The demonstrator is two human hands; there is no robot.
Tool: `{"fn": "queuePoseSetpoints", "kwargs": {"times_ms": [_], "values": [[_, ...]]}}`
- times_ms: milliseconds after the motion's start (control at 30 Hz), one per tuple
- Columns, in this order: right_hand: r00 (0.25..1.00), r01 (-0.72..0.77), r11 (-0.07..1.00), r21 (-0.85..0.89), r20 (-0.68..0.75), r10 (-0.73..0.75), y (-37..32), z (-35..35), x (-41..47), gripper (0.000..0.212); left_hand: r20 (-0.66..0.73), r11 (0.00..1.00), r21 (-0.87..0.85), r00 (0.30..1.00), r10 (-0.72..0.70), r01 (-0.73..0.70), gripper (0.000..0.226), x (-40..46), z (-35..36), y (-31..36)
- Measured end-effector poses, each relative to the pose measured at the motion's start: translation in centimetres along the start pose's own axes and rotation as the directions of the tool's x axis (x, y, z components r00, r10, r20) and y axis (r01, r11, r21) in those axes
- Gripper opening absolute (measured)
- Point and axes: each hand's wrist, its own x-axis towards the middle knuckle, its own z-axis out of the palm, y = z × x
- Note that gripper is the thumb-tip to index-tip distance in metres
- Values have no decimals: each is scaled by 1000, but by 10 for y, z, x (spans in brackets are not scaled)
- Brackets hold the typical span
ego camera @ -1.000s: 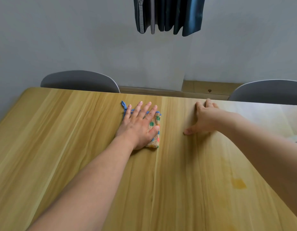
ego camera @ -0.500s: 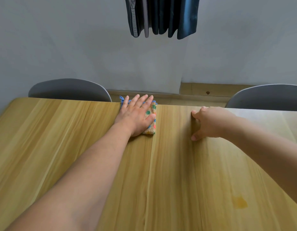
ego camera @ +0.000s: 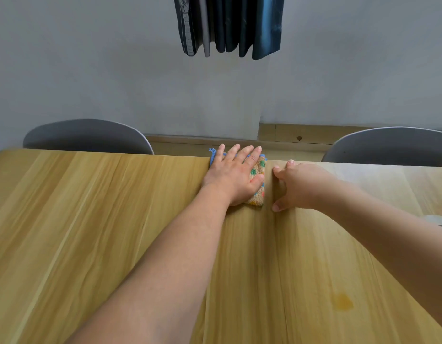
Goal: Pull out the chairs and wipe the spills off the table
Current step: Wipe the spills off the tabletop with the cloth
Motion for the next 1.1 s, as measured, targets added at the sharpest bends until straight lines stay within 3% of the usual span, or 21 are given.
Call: {"fn": "queuePoseSetpoints", "kwargs": {"times_ms": [367,567,633,833,1100], "values": [[997,-50,976,213,-51,62,-2,8,-9,102,-18,1000,-11,1000,-19,18,68,-7,3,2],[956,-99,921,377,-222,193,-5,32,-30,70,-10,999,-23,1000,-24,24,69,-34,7,15],[953,-76,924,374,-244,177,-10,42,-41,71,1,1000,-23,1000,-20,20,70,-43,8,18],[987,16,958,286,-159,31,-35,53,-88,85,1,1000,-24,1000,-17,17,70,-80,13,27],[999,-33,981,189,0,34,-66,80,-139,95,22,999,-39,999,-32,33,70,-133,19,41]]}}
